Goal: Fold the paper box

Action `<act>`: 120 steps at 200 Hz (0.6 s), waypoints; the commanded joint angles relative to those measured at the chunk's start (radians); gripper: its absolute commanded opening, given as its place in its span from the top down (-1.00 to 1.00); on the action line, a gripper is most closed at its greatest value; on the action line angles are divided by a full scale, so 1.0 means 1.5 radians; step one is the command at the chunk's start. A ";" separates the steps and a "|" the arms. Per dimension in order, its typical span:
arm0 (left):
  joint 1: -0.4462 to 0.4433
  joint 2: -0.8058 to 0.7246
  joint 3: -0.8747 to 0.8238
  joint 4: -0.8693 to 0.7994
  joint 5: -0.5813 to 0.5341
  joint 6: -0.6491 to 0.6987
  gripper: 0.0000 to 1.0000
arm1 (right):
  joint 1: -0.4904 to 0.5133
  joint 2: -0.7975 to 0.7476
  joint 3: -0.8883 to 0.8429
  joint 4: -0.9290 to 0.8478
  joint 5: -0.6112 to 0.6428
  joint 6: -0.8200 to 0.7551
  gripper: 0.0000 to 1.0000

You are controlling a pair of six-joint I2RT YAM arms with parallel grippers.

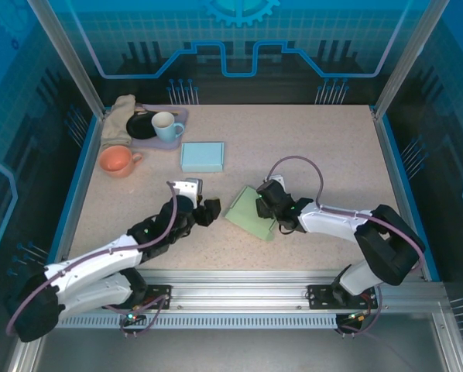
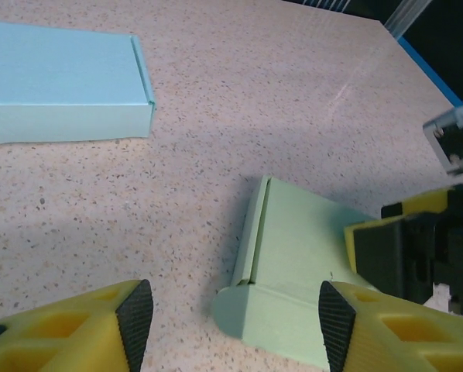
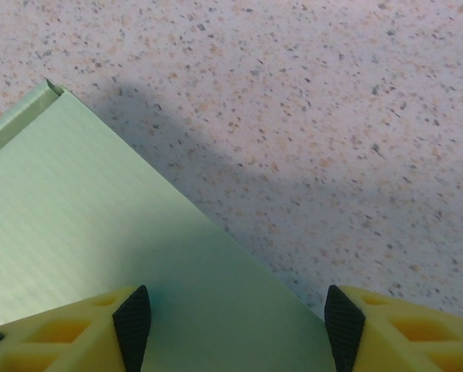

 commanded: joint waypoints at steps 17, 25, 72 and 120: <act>0.069 0.095 0.029 0.011 0.083 -0.037 -0.24 | 0.009 0.055 0.030 0.089 0.006 -0.091 -0.28; 0.078 0.119 0.036 0.021 0.096 -0.037 -0.24 | 0.009 0.068 0.046 0.096 0.007 -0.115 -0.28; 0.084 0.233 0.097 0.056 0.100 -0.007 -0.24 | 0.008 0.024 0.069 0.049 -0.006 -0.075 -0.29; 0.085 0.327 0.159 0.054 0.075 0.018 -0.20 | 0.008 -0.100 0.012 -0.042 -0.014 0.048 -0.30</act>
